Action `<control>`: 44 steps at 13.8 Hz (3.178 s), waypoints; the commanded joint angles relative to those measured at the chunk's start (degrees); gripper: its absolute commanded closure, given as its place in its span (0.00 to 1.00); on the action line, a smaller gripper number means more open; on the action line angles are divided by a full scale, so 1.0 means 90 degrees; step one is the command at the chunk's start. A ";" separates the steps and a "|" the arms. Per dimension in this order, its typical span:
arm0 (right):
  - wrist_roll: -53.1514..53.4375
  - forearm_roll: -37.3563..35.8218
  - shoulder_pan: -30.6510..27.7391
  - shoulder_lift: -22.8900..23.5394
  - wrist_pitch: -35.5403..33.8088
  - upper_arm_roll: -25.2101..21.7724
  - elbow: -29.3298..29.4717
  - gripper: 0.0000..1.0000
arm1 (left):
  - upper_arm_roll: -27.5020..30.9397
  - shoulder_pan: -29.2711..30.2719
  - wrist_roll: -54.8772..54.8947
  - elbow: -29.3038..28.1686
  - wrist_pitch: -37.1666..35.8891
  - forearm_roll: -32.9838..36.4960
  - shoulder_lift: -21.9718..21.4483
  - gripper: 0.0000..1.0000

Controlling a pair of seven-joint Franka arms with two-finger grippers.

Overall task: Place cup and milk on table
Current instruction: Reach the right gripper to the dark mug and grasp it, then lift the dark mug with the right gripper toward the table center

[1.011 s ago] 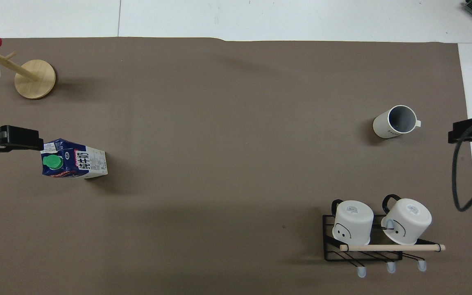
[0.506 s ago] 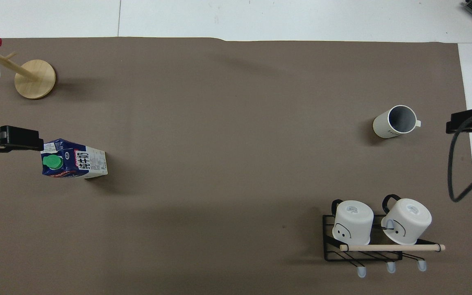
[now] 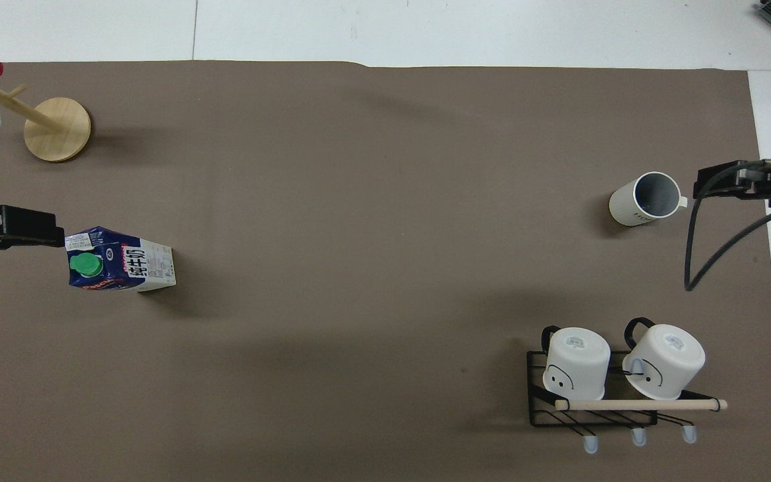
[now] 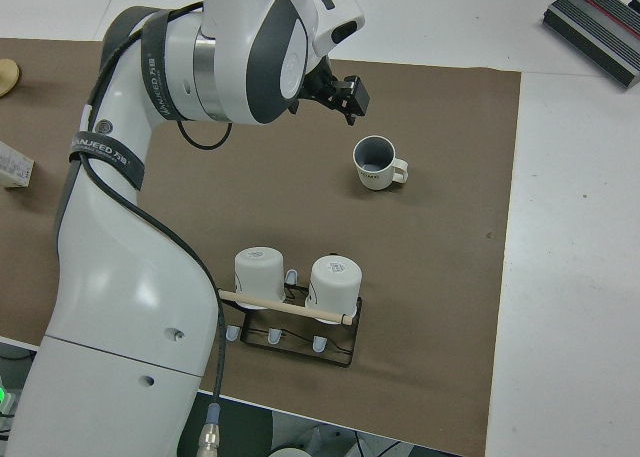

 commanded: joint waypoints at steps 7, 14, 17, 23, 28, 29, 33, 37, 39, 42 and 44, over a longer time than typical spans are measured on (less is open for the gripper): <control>-0.0019 0.0024 -0.0143 0.0867 0.1559 0.0045 -0.0768 0.00 | -0.0024 0.0027 -0.0045 0.0114 -0.0163 0.0111 0.0011 0.00; -0.0146 0.0024 -0.0163 0.1336 0.2695 0.0045 -0.1298 0.00 | -0.0024 0.0037 -0.0035 0.0114 -0.0163 0.0111 0.0011 0.00; -0.0185 0.0024 -0.0182 0.1405 0.2792 0.0045 -0.1356 0.00 | -0.0024 0.0027 -0.0035 0.0114 -0.0163 0.0111 0.0011 0.00; -0.0380 0.0024 -0.0338 0.1951 0.3661 0.0055 -0.1493 0.04 | -0.0024 0.0027 -0.0035 0.0114 -0.0163 0.0111 0.0011 0.00; -0.0342 0.0024 -0.0270 0.1971 0.3632 0.0055 -0.1474 1.00 | -0.0024 0.0027 -0.0045 0.0114 -0.0163 0.0111 0.0011 0.00; -0.0332 0.0024 -0.0261 0.1962 0.3584 0.0055 -0.1445 1.00 | -0.0024 -0.0002 -0.0035 0.0114 -0.0163 0.0111 0.0001 0.00; -0.0147 0.0024 -0.0057 0.1816 0.3467 0.0084 -0.1327 1.00 | -0.0024 0.0037 -0.0045 0.0124 -0.0163 0.0111 0.0011 0.00; 0.0710 0.0014 0.0577 0.1805 0.2823 0.0084 -0.0752 1.00 | -0.0024 0.0027 -0.0035 0.0114 -0.0182 0.0111 0.0001 0.00; 0.1452 -0.0093 0.1065 0.1805 0.2802 0.0084 -0.0712 1.00 | -0.0034 -0.0012 -0.0055 0.0105 -0.0357 0.0111 -0.0009 0.00; 0.2428 -0.0065 0.1797 0.1834 0.2792 0.0084 -0.0449 1.00 | -0.0034 0.0007 -0.0054 0.0114 -0.0368 0.0111 -0.0009 0.00; 0.3170 -0.0094 0.2374 0.1932 0.2715 0.0084 -0.0264 1.00 | -0.0034 -0.0041 -0.0045 0.0114 -0.0387 0.0111 -0.0009 0.00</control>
